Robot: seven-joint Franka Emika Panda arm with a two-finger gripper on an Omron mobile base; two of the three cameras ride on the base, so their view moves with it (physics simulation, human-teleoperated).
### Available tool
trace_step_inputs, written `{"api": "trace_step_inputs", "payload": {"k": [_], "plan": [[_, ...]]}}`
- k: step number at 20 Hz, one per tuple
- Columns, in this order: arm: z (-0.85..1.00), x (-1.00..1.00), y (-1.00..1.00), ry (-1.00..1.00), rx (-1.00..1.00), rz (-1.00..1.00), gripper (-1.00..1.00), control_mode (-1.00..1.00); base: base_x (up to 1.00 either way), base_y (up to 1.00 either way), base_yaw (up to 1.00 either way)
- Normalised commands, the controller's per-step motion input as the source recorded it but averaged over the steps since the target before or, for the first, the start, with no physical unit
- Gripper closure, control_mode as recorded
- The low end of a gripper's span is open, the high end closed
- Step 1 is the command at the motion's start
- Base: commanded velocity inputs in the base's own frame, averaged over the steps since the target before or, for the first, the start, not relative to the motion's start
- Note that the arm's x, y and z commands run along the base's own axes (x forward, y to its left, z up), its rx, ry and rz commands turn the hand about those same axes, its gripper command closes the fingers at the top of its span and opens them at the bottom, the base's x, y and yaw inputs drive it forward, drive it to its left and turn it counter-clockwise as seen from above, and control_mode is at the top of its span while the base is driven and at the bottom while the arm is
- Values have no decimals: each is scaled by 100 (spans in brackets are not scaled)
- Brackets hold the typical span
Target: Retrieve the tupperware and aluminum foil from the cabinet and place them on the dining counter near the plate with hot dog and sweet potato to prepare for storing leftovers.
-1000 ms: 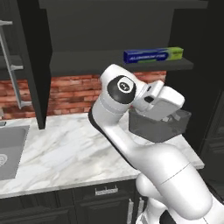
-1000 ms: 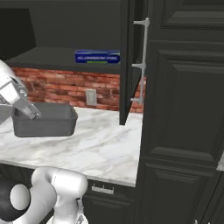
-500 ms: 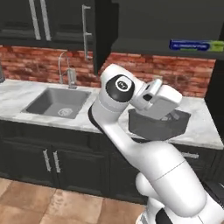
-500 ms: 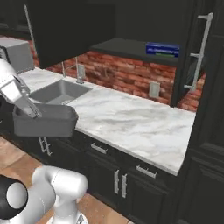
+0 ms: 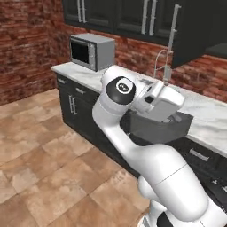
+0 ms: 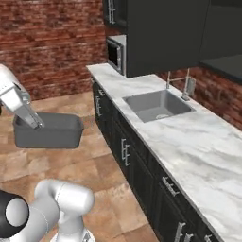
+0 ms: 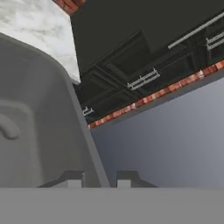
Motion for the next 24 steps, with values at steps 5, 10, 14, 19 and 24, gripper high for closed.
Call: {"api": "trace_step_inputs", "payload": {"k": [5, 10, 14, 19, 24], "plan": [[0, 0, 0, 0, 0, 0, 100, 100, 76, -11, 80], [0, 0, 0, 0, 0, 0, 100, 100, 80, -10, 80], [0, 0, 0, 0, 0, 0, 100, 100, 94, -7, 73], [0, 0, 0, 0, 0, 0, 100, 100, 100, -11, 47], [0, 0, 0, 0, 0, 0, 100, 100, 100, -24, 13]]}}
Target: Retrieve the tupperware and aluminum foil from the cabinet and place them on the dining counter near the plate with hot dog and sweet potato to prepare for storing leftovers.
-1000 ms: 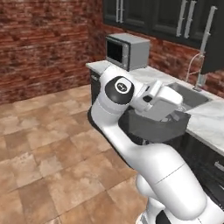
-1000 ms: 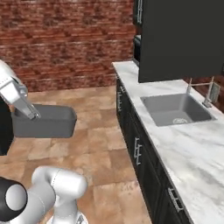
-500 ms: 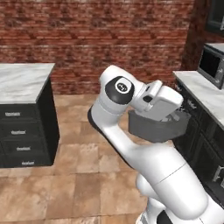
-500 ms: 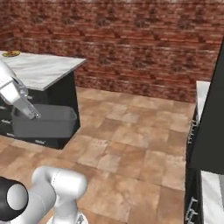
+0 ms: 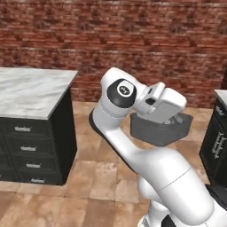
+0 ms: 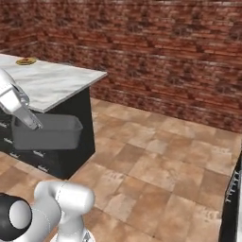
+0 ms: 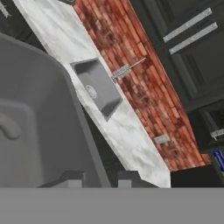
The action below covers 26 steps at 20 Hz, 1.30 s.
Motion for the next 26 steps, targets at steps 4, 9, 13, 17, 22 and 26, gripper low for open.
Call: {"api": "trace_step_inputs", "payload": {"k": [4, 9, 13, 17, 22, 26], "plan": [[0, 0, 0, 0, 0, 0, 100, 100, 100, -25, 0], [0, 0, 0, 0, 0, 0, 100, 100, 100, -18, 2], [0, 0, 0, 0, 0, 0, 100, 100, 100, -27, 7], [0, 0, 0, 0, 0, 0, 100, 100, 100, -37, 12], [0, 0, 0, 0, 0, 0, 100, 100, 100, -32, 20], [0, 0, 0, 0, 0, 0, 100, 100, 100, -33, 29]]}}
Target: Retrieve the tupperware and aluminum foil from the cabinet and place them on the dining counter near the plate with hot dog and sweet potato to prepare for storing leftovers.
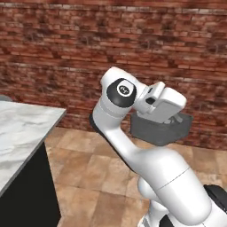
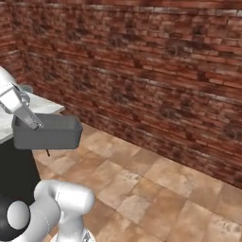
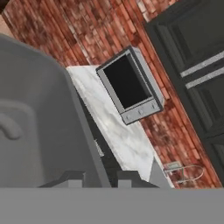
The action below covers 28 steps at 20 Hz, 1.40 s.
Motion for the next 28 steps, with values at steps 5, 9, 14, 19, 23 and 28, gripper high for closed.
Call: {"api": "trace_step_inputs", "payload": {"k": [5, 9, 14, 19, 23, 28], "plan": [[0, 0, 0, 0, 0, 0, 100, 100, 100, -30, 33], [0, 0, 0, 0, 0, 0, 100, 100, 100, -44, 37], [0, 0, 0, 0, 0, 0, 100, 100, 100, -59, 35], [0, 0, 0, 0, 0, 0, 100, 100, 100, -47, 38], [0, 0, 0, 0, 0, 0, 100, 100, 100, -25, 44], [0, 0, 0, 0, 0, 0, 100, 100, 100, -21, 46]]}}
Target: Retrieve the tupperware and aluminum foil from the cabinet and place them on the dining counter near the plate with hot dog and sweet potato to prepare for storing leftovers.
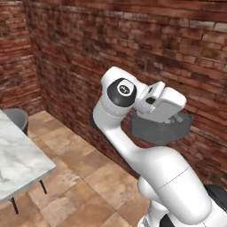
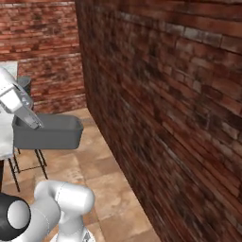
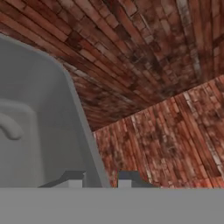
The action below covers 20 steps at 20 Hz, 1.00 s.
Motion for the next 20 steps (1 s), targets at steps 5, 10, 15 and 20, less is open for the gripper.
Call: {"api": "trace_step_inputs", "payload": {"k": [5, 10, 15, 20], "plan": [[0, 0, 0, 0, 0, 0, 100, 100, 100, -4, 47], [0, 0, 0, 0, 0, 0, 100, 100, 100, -17, 48], [0, 0, 0, 0, 0, 0, 100, 100, 100, -31, 50], [0, 0, 0, 0, 0, 0, 100, 100, 100, -39, 49]]}}
